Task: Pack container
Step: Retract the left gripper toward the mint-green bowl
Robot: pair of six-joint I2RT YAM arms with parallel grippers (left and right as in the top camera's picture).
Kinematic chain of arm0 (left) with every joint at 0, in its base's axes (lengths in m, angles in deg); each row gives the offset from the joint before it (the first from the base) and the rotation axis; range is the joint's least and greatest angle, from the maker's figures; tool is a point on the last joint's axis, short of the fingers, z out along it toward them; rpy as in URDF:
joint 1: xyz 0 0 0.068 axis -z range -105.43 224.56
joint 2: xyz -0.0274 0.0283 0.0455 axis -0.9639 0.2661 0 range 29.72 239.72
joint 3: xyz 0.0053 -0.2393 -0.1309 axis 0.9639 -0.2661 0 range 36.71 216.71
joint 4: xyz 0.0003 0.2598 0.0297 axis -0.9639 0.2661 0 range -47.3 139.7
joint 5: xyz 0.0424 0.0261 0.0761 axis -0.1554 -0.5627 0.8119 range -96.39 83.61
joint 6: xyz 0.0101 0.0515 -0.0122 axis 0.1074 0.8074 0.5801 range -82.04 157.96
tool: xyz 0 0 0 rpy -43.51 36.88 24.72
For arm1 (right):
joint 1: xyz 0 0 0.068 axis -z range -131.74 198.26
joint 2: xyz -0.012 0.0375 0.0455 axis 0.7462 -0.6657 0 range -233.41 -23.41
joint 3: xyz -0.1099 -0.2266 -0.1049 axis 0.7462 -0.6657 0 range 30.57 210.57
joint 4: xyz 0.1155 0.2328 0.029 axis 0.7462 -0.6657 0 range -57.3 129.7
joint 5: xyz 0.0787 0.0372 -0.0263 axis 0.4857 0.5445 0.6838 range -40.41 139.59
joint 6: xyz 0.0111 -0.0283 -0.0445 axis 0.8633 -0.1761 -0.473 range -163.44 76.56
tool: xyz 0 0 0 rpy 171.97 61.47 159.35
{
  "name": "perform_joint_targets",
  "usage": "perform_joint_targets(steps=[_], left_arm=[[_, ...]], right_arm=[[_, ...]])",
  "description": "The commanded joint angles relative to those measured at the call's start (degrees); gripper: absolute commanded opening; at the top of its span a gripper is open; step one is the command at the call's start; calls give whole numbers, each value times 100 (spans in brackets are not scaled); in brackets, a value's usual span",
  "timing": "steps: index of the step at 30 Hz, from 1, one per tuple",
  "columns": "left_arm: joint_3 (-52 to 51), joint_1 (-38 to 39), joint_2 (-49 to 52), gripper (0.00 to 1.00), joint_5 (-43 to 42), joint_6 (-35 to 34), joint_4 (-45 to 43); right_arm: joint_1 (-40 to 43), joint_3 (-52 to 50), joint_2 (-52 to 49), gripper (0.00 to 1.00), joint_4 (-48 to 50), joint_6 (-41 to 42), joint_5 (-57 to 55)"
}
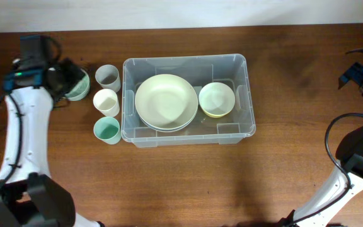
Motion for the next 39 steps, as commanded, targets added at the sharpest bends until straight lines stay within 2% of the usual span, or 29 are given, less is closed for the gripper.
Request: perform_joint_targets(steps=[1, 15, 31, 39], left_arm=[[57, -337, 330, 99, -61, -83, -87], [57, -1019, 1449, 99, -334, -83, -614], [57, -1038, 2000, 99, -671, -81, -1453], [57, -1038, 2389, 99, -726, -81, -1510]], right_arm=[[7, -24, 177, 99, 7, 26, -9], [7, -24, 177, 99, 7, 26, -9], [7, -24, 177, 99, 7, 26, -9], [7, -24, 177, 99, 7, 26, -9]])
